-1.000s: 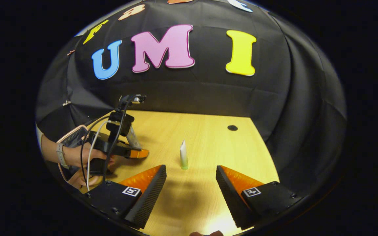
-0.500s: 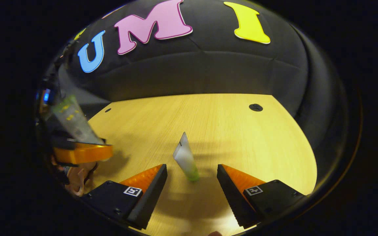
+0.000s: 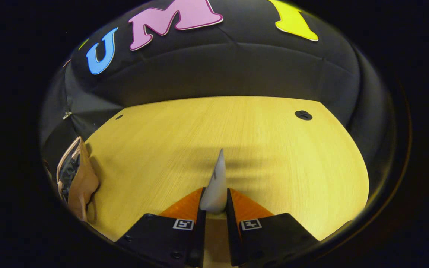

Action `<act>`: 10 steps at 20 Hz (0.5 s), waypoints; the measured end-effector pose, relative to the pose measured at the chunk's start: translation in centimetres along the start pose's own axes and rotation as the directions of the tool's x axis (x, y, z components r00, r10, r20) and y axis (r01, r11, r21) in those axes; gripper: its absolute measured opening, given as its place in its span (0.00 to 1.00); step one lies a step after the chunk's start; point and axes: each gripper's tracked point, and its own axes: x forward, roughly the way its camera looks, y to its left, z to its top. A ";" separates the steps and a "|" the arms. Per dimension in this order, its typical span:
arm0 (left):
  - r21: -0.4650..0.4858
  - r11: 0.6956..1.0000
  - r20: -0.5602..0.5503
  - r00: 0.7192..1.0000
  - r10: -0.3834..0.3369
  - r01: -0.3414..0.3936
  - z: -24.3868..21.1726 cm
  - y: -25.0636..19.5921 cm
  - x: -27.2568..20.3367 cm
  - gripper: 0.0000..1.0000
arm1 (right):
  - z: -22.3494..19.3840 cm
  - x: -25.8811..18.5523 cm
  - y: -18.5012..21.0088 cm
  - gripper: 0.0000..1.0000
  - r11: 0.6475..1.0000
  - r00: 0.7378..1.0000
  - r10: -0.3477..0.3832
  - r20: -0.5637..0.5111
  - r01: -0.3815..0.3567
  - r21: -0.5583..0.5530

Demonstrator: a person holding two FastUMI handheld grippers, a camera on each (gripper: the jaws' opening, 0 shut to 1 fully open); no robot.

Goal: First open the suitcase, pack the skin care products into it, and then close the suitcase.

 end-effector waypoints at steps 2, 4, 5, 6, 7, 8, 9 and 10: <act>-0.036 0.998 -0.048 0.998 0.042 -0.044 -1.2 3.3 -1.1 0.50 | 0.4 -1.6 0.7 0.31 0.999 1.000 0.019 0.012 -0.018 -0.034; -0.020 0.998 -0.111 0.992 0.062 -0.065 -2.6 6.1 -1.8 0.50 | 1.4 -4.0 1.9 0.30 0.997 0.998 0.044 0.045 -0.041 -0.069; 0.009 0.998 -0.147 0.987 0.070 -0.069 -2.9 7.2 -2.3 0.50 | 2.0 -5.3 2.6 0.31 0.995 0.996 0.055 0.064 -0.049 -0.084; 0.042 0.996 -0.181 0.980 0.080 -0.074 -3.5 8.4 -2.3 0.50 | 2.5 -6.8 3.5 0.30 0.994 0.995 0.066 0.081 -0.059 -0.088; 0.075 0.995 -0.219 0.972 0.085 -0.070 -4.1 9.6 -2.1 0.50 | 3.0 -8.5 4.7 0.30 0.993 0.991 0.085 0.100 -0.076 -0.089; 0.109 0.993 -0.264 0.961 0.080 -0.053 -4.7 10.5 -1.5 0.50 | 3.7 -10.3 5.9 0.30 0.992 0.987 0.095 0.127 -0.084 -0.091; 0.147 0.988 -0.320 0.943 0.088 -0.043 -5.6 11.8 -0.8 0.50 | 4.2 -11.9 7.0 0.30 0.991 0.983 0.106 0.153 -0.092 -0.097; 0.174 0.984 -0.379 0.919 0.105 -0.041 -6.6 13.0 -0.3 0.50 | 4.6 -13.7 8.1 0.30 0.991 0.979 0.103 0.178 -0.086 -0.101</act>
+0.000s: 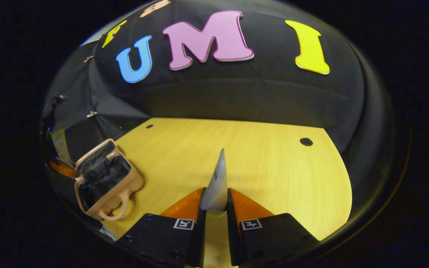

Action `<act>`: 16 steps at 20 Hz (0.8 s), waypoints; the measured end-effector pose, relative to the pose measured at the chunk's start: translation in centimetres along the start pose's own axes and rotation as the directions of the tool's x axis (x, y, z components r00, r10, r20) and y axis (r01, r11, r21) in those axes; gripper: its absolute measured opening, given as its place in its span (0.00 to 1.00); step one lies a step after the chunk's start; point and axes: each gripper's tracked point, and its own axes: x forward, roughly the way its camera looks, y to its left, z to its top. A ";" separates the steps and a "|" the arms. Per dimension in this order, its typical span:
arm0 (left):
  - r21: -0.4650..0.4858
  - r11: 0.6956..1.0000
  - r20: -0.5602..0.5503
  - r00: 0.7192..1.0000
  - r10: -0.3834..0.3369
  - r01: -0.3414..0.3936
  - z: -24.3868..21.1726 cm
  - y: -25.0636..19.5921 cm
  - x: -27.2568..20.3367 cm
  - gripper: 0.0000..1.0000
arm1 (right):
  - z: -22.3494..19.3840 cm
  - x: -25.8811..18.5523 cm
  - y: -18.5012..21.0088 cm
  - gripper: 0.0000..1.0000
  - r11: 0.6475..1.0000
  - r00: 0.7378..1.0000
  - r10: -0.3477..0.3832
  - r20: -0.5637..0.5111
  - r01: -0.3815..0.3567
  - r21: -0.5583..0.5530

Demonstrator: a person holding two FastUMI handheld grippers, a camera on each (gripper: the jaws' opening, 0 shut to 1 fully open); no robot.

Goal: First open the suitcase, pack the skin care products into it, and then close the suitcase.

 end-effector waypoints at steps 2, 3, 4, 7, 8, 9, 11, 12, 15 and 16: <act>0.039 0.999 -0.135 0.991 -0.011 0.016 -2.2 1.5 2.5 0.50 | 0.5 -2.9 3.2 0.30 1.000 1.000 0.006 0.018 -0.006 0.020; 0.040 0.999 -0.182 0.983 -0.016 0.024 -3.0 2.2 4.0 0.49 | 0.7 -4.1 5.0 0.30 0.999 0.999 0.015 0.029 -0.016 0.031; 0.029 0.999 -0.243 0.970 -0.010 0.018 -4.1 3.0 5.5 0.50 | 0.7 -4.9 6.7 0.30 0.999 0.999 0.023 0.037 -0.024 0.031; -0.010 1.000 -0.376 0.926 -0.009 0.006 -6.7 3.9 9.0 0.50 | -0.3 -6.6 10.4 0.30 1.000 0.999 0.016 0.029 -0.016 0.019; 0.019 1.000 -0.372 0.928 -0.012 0.020 -6.9 3.6 9.4 0.47 | -0.7 -7.2 11.9 0.30 0.999 1.000 0.023 0.021 -0.024 0.025; 0.049 0.998 -0.363 0.932 -0.008 0.028 -6.9 3.5 10.0 0.47 | -1.0 -7.5 13.3 0.30 0.999 0.999 0.031 0.014 -0.031 0.026; 0.037 0.999 -0.357 0.934 -0.019 0.034 -7.0 2.8 10.2 0.49 | -1.5 -7.8 15.6 0.30 0.999 0.999 0.046 -0.006 -0.046 0.005; 0.026 0.999 -0.344 0.939 -0.028 0.039 -7.0 3.0 9.8 0.49 | -1.8 -7.7 16.5 0.30 0.999 0.999 0.049 -0.017 -0.049 -0.011; 0.038 0.996 -0.242 0.967 -0.075 0.087 -5.5 3.0 7.1 0.79 | -2.2 -6.6 19.7 0.30 0.997 0.996 0.076 -0.048 -0.076 -0.002; 0.053 0.992 -0.181 0.978 -0.103 0.114 -4.5 3.0 5.7 0.86 | -2.1 -5.9 21.0 0.30 0.995 0.994 0.097 -0.058 -0.096 0.023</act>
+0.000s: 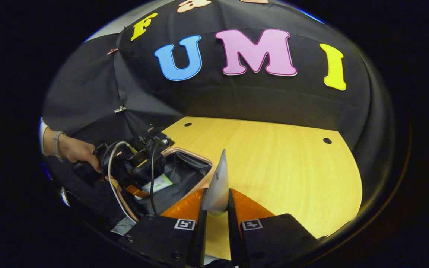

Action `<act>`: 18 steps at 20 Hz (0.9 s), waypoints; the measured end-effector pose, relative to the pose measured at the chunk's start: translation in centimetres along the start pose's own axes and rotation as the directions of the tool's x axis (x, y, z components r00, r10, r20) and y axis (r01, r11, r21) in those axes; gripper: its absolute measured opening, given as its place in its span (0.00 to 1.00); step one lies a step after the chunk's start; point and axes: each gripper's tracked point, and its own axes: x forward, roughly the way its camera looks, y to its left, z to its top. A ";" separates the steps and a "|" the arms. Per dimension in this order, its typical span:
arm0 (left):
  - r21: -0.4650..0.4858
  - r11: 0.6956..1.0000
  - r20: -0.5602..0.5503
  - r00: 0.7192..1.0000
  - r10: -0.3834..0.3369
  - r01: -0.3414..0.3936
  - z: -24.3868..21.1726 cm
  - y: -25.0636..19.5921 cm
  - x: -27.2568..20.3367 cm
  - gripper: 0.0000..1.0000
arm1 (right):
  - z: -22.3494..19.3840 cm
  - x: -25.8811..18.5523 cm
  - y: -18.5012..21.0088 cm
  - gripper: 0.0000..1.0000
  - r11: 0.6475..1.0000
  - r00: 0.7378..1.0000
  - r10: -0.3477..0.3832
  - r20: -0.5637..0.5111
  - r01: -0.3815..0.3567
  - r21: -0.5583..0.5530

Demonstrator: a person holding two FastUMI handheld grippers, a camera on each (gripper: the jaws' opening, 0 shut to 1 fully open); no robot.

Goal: First open the suitcase, pack the skin care products into it, and then close the suitcase.

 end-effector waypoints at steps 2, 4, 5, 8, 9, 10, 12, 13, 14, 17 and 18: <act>0.063 0.997 0.182 0.982 -0.058 0.047 1.8 -0.3 -4.1 0.90 | 0.2 1.5 2.5 0.30 0.998 0.999 0.040 -0.028 -0.039 0.049; 0.107 0.994 0.341 0.937 -0.070 0.035 2.8 0.5 -8.4 0.90 | -0.4 3.5 5.0 0.38 0.995 0.995 0.067 -0.079 -0.061 0.078; 0.105 0.994 0.398 0.915 -0.061 0.020 2.8 1.2 -10.6 0.90 | -0.8 4.5 6.1 0.30 0.994 0.992 0.071 -0.107 -0.061 0.092; 0.008 1.000 0.473 0.881 -0.004 0.001 1.0 4.5 -14.6 0.92 | -3.5 7.6 10.5 0.30 0.987 0.975 0.082 -0.205 -0.051 0.152; -0.042 0.999 0.475 0.880 0.023 -0.003 0.1 5.6 -15.9 0.92 | -4.8 8.5 11.8 0.22 0.984 0.965 0.088 -0.247 -0.045 0.174; -0.103 0.995 0.466 0.883 0.059 -0.012 -0.9 7.1 -16.4 0.92 | -6.4 9.2 13.0 0.23 0.979 0.948 0.098 -0.304 -0.036 0.203; -0.231 0.973 0.431 0.895 0.116 -0.015 -2.7 10.3 -17.1 0.92 | -9.8 10.5 14.5 0.30 0.971 0.907 0.096 -0.410 0.006 0.241; -0.289 0.957 0.416 0.899 0.135 -0.010 -3.4 11.8 -17.3 0.92 | -11.3 11.3 14.7 0.31 0.969 0.884 0.084 -0.461 0.035 0.243; -0.342 0.940 0.401 0.904 0.150 -0.004 -4.1 13.0 -17.5 0.92 | -12.8 11.8 14.8 0.31 0.968 0.860 0.072 -0.505 0.062 0.244; -0.451 0.891 0.338 0.916 0.218 -0.045 -4.4 17.7 -19.4 0.92 | -15.8 13.3 13.7 0.31 0.960 0.798 -0.009 -0.602 0.175 0.218; -0.459 0.883 0.310 0.915 0.257 -0.093 -4.4 19.1 -20.1 0.92 | -16.5 14.2 13.4 0.31 0.964 0.789 -0.033 -0.613 0.186 0.188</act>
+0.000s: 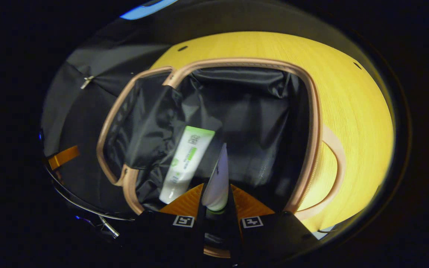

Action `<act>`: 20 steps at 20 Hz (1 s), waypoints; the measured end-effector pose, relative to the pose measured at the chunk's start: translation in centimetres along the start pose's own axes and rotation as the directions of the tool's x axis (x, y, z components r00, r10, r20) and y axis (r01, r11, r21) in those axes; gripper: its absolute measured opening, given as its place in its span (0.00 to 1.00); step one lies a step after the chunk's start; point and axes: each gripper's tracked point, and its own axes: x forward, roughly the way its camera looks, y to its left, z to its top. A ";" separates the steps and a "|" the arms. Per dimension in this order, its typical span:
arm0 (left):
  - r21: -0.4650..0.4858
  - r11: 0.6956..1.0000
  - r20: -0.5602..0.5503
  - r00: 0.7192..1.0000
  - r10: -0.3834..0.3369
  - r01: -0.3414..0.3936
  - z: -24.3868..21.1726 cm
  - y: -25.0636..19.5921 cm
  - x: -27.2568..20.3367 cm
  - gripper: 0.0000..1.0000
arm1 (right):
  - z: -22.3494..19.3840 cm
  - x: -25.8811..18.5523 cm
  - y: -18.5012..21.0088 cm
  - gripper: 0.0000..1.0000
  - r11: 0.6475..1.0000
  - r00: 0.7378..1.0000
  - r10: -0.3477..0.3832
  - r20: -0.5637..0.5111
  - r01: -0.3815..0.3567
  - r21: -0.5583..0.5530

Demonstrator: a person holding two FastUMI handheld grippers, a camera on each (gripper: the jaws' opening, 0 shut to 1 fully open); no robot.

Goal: First open the suitcase, pack the skin care products into it, and then close the suitcase.

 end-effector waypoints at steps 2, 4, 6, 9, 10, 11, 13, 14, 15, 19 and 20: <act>0.022 0.999 0.004 0.999 0.033 -0.034 1.2 1.5 -0.1 0.92 | 0.0 0.2 0.2 0.24 0.999 0.999 -0.033 -0.020 0.033 -0.007; 0.034 0.999 0.012 0.999 0.038 -0.039 2.5 2.3 1.2 0.92 | 1.6 -0.2 -0.2 0.34 0.997 0.996 -0.074 0.049 0.076 -0.032; 0.038 0.998 0.023 0.999 0.049 -0.050 4.0 2.8 3.0 0.92 | 2.8 -2.2 0.3 0.67 0.995 0.988 -0.070 0.135 0.080 -0.066; 0.076 0.996 0.041 0.998 0.047 -0.050 7.3 2.4 6.0 0.92 | 5.0 -6.9 2.4 0.98 0.990 0.954 0.033 0.297 0.011 -0.143; 0.082 0.995 0.036 0.998 0.045 -0.048 8.3 2.3 7.1 0.92 | 5.6 -8.7 2.4 0.98 0.984 0.937 0.051 0.345 0.012 -0.180; 0.079 0.996 0.018 0.999 0.027 -0.029 8.6 1.8 8.0 0.92 | 6.2 -10.2 2.1 0.98 0.977 0.923 0.058 0.381 0.025 -0.211; 0.062 0.998 -0.044 0.999 0.004 -0.001 9.1 1.5 10.4 0.92 | 7.2 -12.6 1.3 0.98 0.968 0.897 0.054 0.438 0.061 -0.245; 0.060 0.998 -0.083 0.997 -0.006 0.011 9.1 1.7 11.9 0.92 | 7.3 -13.6 0.5 0.98 0.965 0.890 0.040 0.455 0.084 -0.249; 0.065 0.998 -0.125 0.992 0.001 0.007 8.8 2.0 13.2 0.92 | 7.6 -14.3 -0.1 0.97 0.965 0.880 0.031 0.474 0.097 -0.244; 0.089 0.996 -0.259 0.965 0.048 -0.026 7.0 2.2 17.8 0.91 | 6.4 -14.8 -3.3 0.97 0.976 0.880 -0.039 0.473 0.134 -0.170; 0.088 0.996 -0.270 0.962 0.040 -0.016 6.7 1.8 18.6 0.91 | 5.8 -14.4 -4.0 0.97 0.980 0.887 -0.056 0.459 0.137 -0.146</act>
